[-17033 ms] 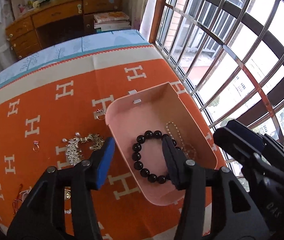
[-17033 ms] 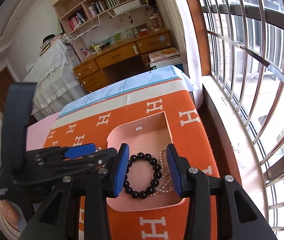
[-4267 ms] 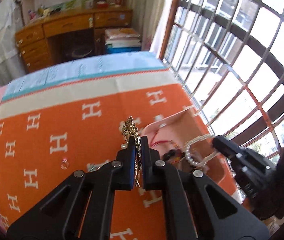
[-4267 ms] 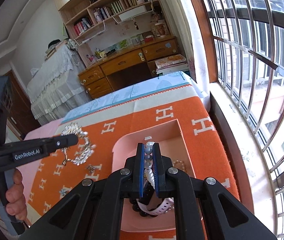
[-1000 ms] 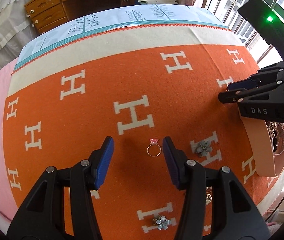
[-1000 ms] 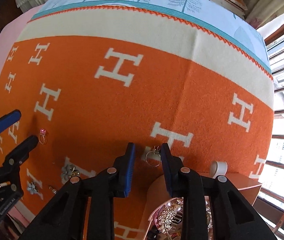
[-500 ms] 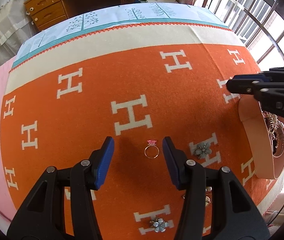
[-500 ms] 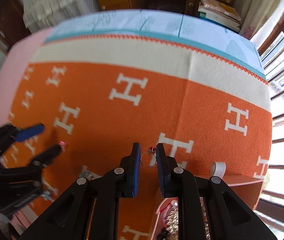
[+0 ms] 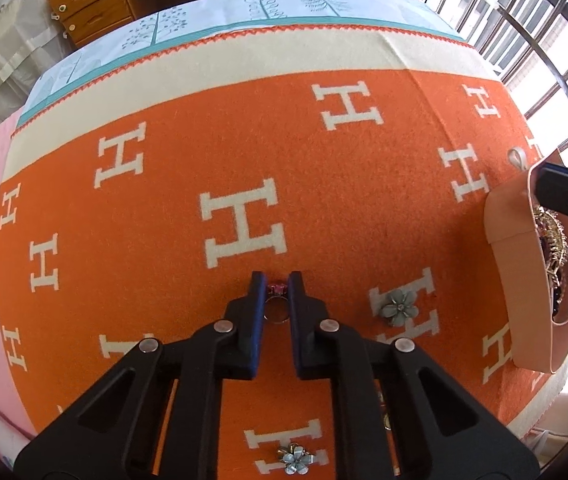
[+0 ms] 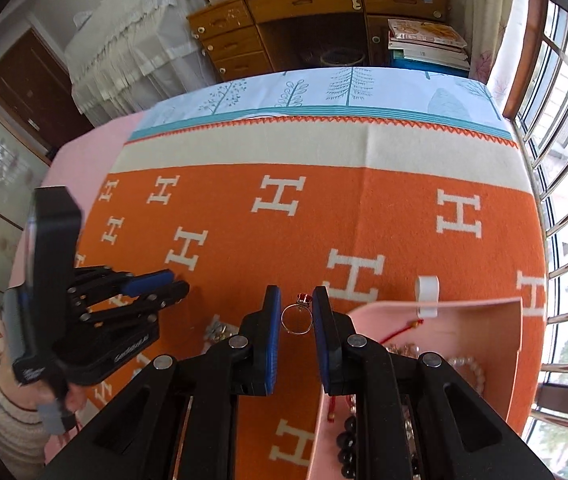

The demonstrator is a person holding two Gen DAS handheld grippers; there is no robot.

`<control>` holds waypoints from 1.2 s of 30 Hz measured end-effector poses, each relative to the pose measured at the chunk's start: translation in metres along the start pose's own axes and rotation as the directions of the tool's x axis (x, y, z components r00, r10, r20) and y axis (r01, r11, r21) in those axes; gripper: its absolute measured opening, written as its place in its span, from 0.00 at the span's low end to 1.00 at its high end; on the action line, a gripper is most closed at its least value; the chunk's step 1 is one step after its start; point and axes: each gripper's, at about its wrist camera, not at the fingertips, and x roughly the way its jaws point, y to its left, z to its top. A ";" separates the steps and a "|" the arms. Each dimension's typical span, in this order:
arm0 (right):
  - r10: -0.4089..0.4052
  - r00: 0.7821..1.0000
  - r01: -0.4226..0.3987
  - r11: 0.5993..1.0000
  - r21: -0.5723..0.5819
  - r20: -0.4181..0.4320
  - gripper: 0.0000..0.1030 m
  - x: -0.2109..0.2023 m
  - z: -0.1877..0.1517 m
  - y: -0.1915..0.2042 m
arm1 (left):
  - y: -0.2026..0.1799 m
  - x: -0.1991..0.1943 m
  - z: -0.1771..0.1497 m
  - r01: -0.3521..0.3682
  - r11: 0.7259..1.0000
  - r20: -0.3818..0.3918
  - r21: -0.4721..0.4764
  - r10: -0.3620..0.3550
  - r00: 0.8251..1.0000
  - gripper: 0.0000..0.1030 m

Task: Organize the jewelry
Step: 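Carry the ring into the pink box with the left gripper while the right drops its ring there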

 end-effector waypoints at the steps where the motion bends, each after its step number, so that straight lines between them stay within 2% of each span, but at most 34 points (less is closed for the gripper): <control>1: 0.012 1.000 -0.012 1.000 0.008 0.008 0.15 -0.005 -0.003 -0.003 | 0.000 0.000 0.000 0.002 1.000 0.003 -0.004 -0.002 1.000 0.07; 6: 0.045 0.997 -0.047 0.998 0.029 0.061 0.15 -0.020 -0.018 -0.008 | -0.002 -0.009 -0.004 0.009 1.000 0.029 -0.016 -0.008 1.000 0.07; 9: 0.072 0.992 -0.077 0.996 0.048 0.100 0.15 -0.036 -0.030 -0.015 | -0.011 -0.031 -0.007 0.023 1.000 0.079 -0.006 -0.023 0.997 0.07; 12: 0.093 0.984 -0.103 0.992 0.065 0.151 0.15 -0.057 -0.047 -0.022 | -0.027 -0.061 -0.010 0.068 0.997 0.140 0.018 -0.070 0.988 0.07; 16: 0.078 0.965 -0.105 0.990 0.096 0.249 0.15 -0.087 -0.075 -0.035 | -0.061 -0.099 -0.016 0.137 0.988 0.222 0.075 -0.150 0.963 0.07; 21: 0.022 0.935 -0.089 0.981 0.173 0.354 0.15 -0.113 -0.111 -0.056 | -0.110 -0.119 -0.017 0.222 0.965 0.259 0.139 -0.252 0.932 0.07; 25: -0.014 0.921 -0.087 0.967 0.241 0.389 0.15 -0.120 -0.130 -0.078 | -0.140 -0.111 -0.018 0.282 0.950 0.231 0.137 -0.307 0.923 0.07; 30: -0.036 0.934 -0.079 0.949 0.304 0.354 0.15 -0.107 -0.143 -0.104 | -0.161 -0.083 -0.021 0.355 0.930 0.157 0.098 -0.367 0.917 0.07; 32: -0.054 0.937 -0.062 0.946 0.318 0.344 0.15 -0.101 -0.146 -0.112 | -0.165 -0.070 -0.025 0.363 0.928 0.131 0.088 -0.372 0.919 0.07; 36: -0.044 0.937 -0.083 0.936 0.342 0.346 0.16 -0.089 -0.149 -0.124 | -0.175 -0.056 -0.031 0.335 0.937 0.116 0.094 -0.345 0.932 0.07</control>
